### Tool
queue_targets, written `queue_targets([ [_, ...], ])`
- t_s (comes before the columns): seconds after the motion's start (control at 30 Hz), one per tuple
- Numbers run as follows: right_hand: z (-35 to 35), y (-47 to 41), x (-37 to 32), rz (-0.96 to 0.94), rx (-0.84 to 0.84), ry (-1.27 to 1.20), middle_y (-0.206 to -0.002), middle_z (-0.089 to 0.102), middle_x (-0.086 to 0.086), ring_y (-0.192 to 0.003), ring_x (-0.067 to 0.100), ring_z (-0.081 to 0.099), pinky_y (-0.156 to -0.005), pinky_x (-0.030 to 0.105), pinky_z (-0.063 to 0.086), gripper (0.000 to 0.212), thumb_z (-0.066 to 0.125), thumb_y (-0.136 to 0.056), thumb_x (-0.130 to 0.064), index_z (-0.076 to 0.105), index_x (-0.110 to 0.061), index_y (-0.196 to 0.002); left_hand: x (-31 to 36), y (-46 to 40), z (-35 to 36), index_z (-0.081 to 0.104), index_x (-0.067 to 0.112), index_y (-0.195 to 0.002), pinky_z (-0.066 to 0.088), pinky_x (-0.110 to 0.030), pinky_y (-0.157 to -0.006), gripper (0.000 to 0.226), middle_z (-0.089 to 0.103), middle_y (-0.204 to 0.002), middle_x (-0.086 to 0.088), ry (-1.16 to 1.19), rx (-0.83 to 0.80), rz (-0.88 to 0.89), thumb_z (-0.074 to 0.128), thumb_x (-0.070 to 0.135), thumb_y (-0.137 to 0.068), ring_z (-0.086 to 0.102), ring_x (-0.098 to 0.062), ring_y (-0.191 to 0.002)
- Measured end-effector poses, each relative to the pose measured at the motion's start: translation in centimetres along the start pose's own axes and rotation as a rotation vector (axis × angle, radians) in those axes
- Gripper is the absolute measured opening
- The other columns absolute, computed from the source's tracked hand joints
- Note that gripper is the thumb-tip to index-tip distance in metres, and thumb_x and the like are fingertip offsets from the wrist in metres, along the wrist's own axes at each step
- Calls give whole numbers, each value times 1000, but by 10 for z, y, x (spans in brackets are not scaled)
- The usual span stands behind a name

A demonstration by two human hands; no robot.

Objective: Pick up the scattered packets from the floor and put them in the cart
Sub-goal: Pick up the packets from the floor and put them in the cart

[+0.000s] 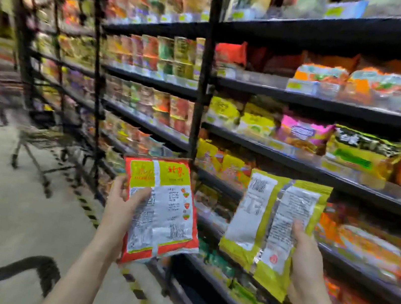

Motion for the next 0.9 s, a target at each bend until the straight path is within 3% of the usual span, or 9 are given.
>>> queue_targets([
  [0.13, 123, -30, 56, 76, -207, 16, -95, 72, -10, -81, 4, 69, -74, 27, 58, 25, 37, -101, -21, 56, -21, -116, 3, -59, -95, 47, 11, -102, 49, -9, -55, 24, 60, -82, -3, -53, 236, 42, 55, -6, -87, 60, 3, -57],
  [0.27, 243, -67, 120, 95, -351, 90, -135, 52, 1, -121, 20, 52, -106, 41, 39, 38, 42, -99, -29, 47, -16, -135, -7, -117, -172, 51, 14, -95, 51, -41, -85, 31, 63, -94, -13, -73, 402, 22, 71, 14, -71, 64, -25, -88],
  [0.33, 305, -89, 148, 109, -409, 97, -139, 48, 1, -124, 19, 48, -102, 37, 43, 41, 42, -99, -29, 46, -13, -137, -9, -153, -197, 51, 18, -89, 50, -47, -87, 28, 65, -95, -14, -93, 453, 25, 69, 19, -67, 63, -30, -92],
  [0.4, 362, -110, 173, 185, -469, 69, -134, 51, -2, -119, 20, 51, -91, 32, 48, 40, 47, -97, -33, 48, -17, -134, -14, -193, -219, 51, 18, -89, 50, -42, -81, 24, 65, -93, -13, -123, 512, 36, 70, 7, -79, 63, -29, -88],
  [0.47, 419, -133, 195, 253, -566, 42, -136, 53, 4, -119, 24, 55, -99, 43, 46, 55, 54, -89, -48, 49, -17, -134, -14, -236, -239, 51, 18, -90, 52, -32, -73, 23, 65, -91, -11, -138, 564, 61, 63, -1, -84, 62, -23, -79],
  [0.53, 471, -157, 212, 290, -603, -2, -126, 60, 8, -102, 18, 66, -91, 40, 53, 42, 48, -96, -36, 51, -13, -131, -13, -276, -258, 50, 16, -91, 53, -22, -63, 22, 64, -89, -11, -172, 609, 80, 61, -2, -85, 62, -18, -74],
  [0.6, 515, -177, 228, 294, -608, -16, -116, 63, 7, -85, 12, 69, -79, 30, 56, 30, 41, -100, -23, 52, -14, -126, -16, -315, -279, 51, 13, -96, 55, -31, -70, 19, 65, -92, -14, -190, 637, 74, 61, -1, -86, 64, -25, -80],
  [0.7, 575, -210, 259, 292, -628, -11, -132, 56, 10, -117, 28, 57, -102, 48, 43, 37, 39, -101, -23, 48, -10, -134, -26, -372, -308, 50, 7, -114, 50, -52, -89, 31, 66, -103, -21, -196, 670, 53, 62, 3, -86, 64, -37, -96],
  [0.9, 693, -285, 333, 296, -625, 62, -138, 52, 3, -124, 26, 51, -107, 51, 39, 42, 43, -98, -34, 46, -21, -137, -63, -508, -357, 49, 6, -112, 49, -41, -82, 31, 64, -95, -16, -223, 681, 73, 61, -2, -85, 62, -28, -86],
])
Point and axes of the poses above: each hand's wrist, its own y-axis away from the middle knuckle, its own z-axis out of the palm, x = y × z, the point moved 1 cm from there along -y, towards the middle knuckle
